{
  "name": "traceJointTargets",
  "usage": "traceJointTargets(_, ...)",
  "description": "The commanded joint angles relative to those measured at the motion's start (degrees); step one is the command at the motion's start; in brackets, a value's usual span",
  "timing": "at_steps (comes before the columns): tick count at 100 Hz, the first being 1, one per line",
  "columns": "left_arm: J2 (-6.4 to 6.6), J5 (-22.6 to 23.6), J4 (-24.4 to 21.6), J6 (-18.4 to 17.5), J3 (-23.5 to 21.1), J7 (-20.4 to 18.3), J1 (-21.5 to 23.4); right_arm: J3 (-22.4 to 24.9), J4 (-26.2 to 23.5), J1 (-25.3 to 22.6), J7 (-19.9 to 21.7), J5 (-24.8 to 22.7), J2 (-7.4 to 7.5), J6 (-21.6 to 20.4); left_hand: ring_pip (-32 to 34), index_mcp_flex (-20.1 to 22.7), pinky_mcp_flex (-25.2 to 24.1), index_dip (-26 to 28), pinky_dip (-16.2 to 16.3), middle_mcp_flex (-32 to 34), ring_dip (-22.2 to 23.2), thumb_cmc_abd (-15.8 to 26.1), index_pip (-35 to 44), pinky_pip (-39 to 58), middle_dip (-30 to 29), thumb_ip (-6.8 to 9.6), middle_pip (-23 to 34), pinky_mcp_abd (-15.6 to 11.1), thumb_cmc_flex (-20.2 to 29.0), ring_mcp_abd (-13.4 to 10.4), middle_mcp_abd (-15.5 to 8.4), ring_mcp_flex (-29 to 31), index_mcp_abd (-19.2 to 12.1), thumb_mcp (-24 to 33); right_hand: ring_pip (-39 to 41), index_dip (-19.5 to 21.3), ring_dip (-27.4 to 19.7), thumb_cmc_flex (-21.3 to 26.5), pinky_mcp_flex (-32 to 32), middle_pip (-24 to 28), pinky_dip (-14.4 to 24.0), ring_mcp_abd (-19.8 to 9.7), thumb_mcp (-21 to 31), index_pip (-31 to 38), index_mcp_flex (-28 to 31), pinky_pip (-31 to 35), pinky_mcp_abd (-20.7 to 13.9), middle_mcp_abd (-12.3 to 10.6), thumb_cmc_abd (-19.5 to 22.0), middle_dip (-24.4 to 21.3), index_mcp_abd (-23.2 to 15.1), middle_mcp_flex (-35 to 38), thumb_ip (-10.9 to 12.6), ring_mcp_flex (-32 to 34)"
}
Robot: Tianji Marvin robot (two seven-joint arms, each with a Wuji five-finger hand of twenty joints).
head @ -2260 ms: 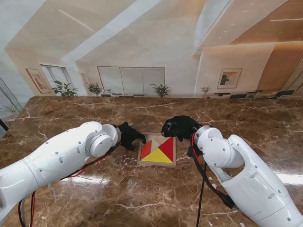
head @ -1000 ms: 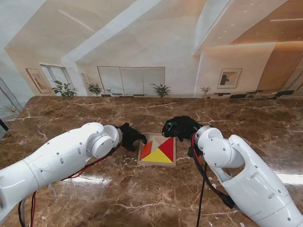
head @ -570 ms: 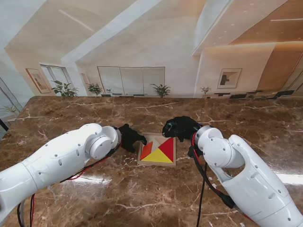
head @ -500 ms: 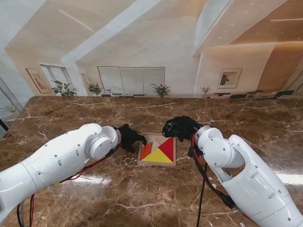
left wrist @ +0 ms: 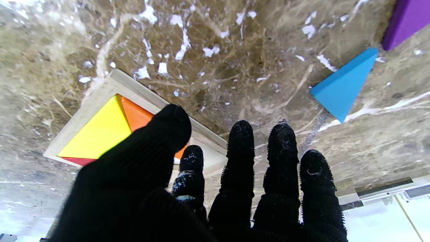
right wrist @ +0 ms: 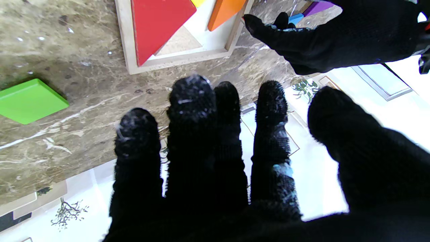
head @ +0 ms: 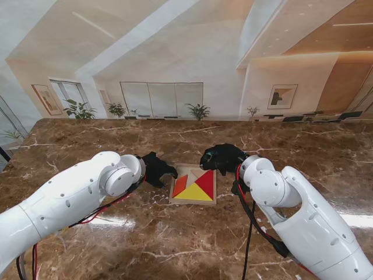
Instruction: Assemble the tangram pieces into a square
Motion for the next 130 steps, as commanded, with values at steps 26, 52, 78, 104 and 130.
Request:
traceJointTargets(26, -0.34, -0.26, -1.07, 0.75, -0.72, 1.12, 0.35, -0.12, 0.32, -0.28, 0.76, 0.27, -0.01, 0.39, 1.12, -2.66, -0.10, -0.75, 0.82, -0.60, 0.40, 1.54, 0.24, 1.23, 0.30, 1.32, 0.62, -0.76, -1.56, -0.42, -0.77, 0.52, -1.84, -0.76, 1.32, -0.25, -0.42, -3.22, 0.18, 0.74, -0.26, 0.07, 0.58, 0.97, 0.75, 2.52, -0.15, 0.02, 1.20, -0.33, 0.53, 0.50, 1.48, 1.90)
traceJointTargets(52, -1.16, -1.83, -1.44, 1.91, 0.72, 2.67, 0.31, -0.02, 0.28, -0.35, 0.63, 0.38, -0.05, 0.45, 3.13, -4.28, 0.81, -0.47, 1.48, 0.39, 1.38, 1.40, 0.95, 2.71, 1.31, 1.39, 2.32, -0.74, -1.18, -0.70, -1.39, 1.62, -3.12, -0.68, 1.31, -0.24, -0.43, -3.24, 0.15, 0.75, -0.26, 0.11, 0.58, 0.98, 0.69, 2.50, -0.17, 0.06, 1.24, -0.33, 0.59, 0.51, 1.48, 1.88)
traceJointTargets(78, -2.20, -3.99, -0.69, 3.06, 4.15, 3.62, -1.37, 0.16, 0.38, -0.45, 0.35, 0.55, -0.11, 0.39, 4.44, -4.35, 0.90, -0.45, 1.89, 1.10, 2.18, 1.19, 1.72, 3.64, 7.01, 0.59, 2.69, -0.71, 0.29, -0.78, -1.58, 1.84, -3.51, -1.70, 1.32, -0.22, -0.44, -3.23, 0.14, 0.75, -0.26, 0.11, 0.58, 1.04, 0.76, 2.51, -0.20, 0.10, 1.27, -0.33, 0.56, 0.56, 1.49, 1.87)
traceJointTargets(104, -2.63, -5.48, 0.58, 3.87, 7.11, 3.18, -3.02, 0.39, 0.38, -0.63, 0.26, 0.67, -0.13, 0.33, 4.63, -3.54, 0.73, -0.32, 1.98, 1.16, 2.29, 1.20, 2.06, 3.76, 7.73, 0.53, 2.80, -0.69, 0.48, -0.76, -1.48, 1.76, -3.33, -1.88, 1.33, -0.25, -0.43, -3.26, 0.07, 0.75, -0.26, 0.23, 0.55, 1.01, 0.76, 2.49, -0.12, 0.09, 1.26, -0.33, 0.57, 0.51, 1.49, 1.81)
traceJointTargets(130, -2.47, -5.70, 1.28, 4.12, 8.20, 2.40, -3.74, 0.44, 0.41, -0.65, 0.25, 0.68, -0.13, 0.23, 4.69, -2.73, 0.70, -0.19, 2.00, 1.29, 2.32, 1.15, 2.26, 3.75, 8.49, 0.42, 2.89, -0.61, 0.77, -0.68, -1.42, 1.78, -3.18, -2.06, 1.33, -0.25, -0.43, -3.22, 0.13, 0.76, -0.25, 0.19, 0.59, 1.00, 0.76, 2.53, -0.14, 0.08, 1.20, -0.33, 0.54, 0.56, 1.49, 1.87)
